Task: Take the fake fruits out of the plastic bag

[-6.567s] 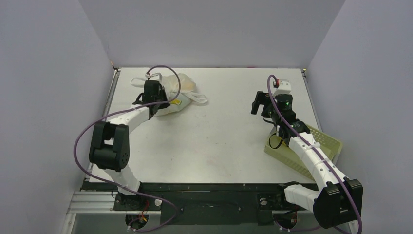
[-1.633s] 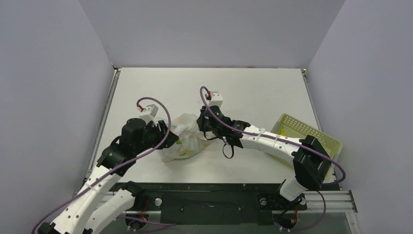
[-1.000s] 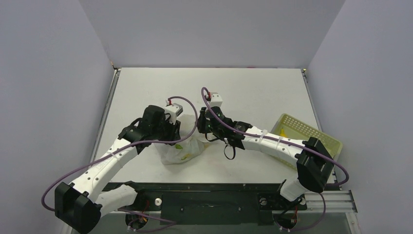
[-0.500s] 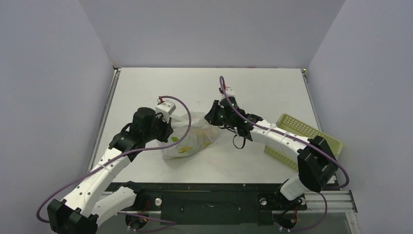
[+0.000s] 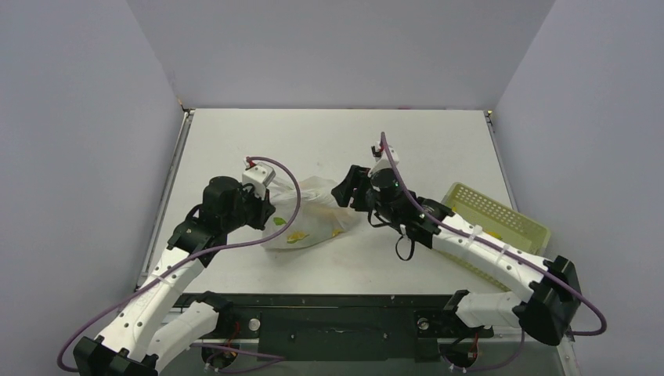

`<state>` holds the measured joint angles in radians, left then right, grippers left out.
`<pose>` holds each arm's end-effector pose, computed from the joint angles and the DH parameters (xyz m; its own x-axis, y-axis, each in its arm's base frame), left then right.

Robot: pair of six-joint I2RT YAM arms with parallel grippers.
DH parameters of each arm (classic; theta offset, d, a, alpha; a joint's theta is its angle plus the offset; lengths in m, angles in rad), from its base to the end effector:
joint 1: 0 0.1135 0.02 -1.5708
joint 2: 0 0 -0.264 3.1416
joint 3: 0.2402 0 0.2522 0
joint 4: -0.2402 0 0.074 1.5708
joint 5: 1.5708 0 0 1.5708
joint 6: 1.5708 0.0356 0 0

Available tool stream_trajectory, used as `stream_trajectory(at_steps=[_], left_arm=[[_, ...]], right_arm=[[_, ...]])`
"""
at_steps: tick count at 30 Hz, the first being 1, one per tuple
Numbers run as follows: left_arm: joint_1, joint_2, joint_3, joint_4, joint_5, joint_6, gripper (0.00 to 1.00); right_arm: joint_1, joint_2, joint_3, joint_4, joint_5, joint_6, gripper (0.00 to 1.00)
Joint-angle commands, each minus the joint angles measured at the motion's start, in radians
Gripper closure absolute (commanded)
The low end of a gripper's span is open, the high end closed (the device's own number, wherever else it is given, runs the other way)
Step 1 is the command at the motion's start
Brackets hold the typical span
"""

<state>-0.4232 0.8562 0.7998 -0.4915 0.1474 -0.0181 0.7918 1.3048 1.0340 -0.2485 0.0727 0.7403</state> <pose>0.1694 -0.0820 0.3021 -0.4843 0.1985 -0.8521 0.5119 0.8541 -0.0919 0.2110 0.2101 0.3062 -0.7062 0.2422 -0.6653 -0.2561 0.7886 0.5590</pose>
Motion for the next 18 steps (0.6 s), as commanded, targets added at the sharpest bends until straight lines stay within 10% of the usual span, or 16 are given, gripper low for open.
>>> stream_trajectory(at_steps=[1,18], left_arm=[[0.006,-0.003,0.005,0.061,0.085,0.013,1.0],[-0.03,-0.017,-0.002,0.064,0.091,0.044,1.0]], right_arm=[[0.081,-0.11,-0.105,0.197,0.09,0.182,0.42],[0.186,0.005,-0.212,0.385,0.251,0.664,0.36]])
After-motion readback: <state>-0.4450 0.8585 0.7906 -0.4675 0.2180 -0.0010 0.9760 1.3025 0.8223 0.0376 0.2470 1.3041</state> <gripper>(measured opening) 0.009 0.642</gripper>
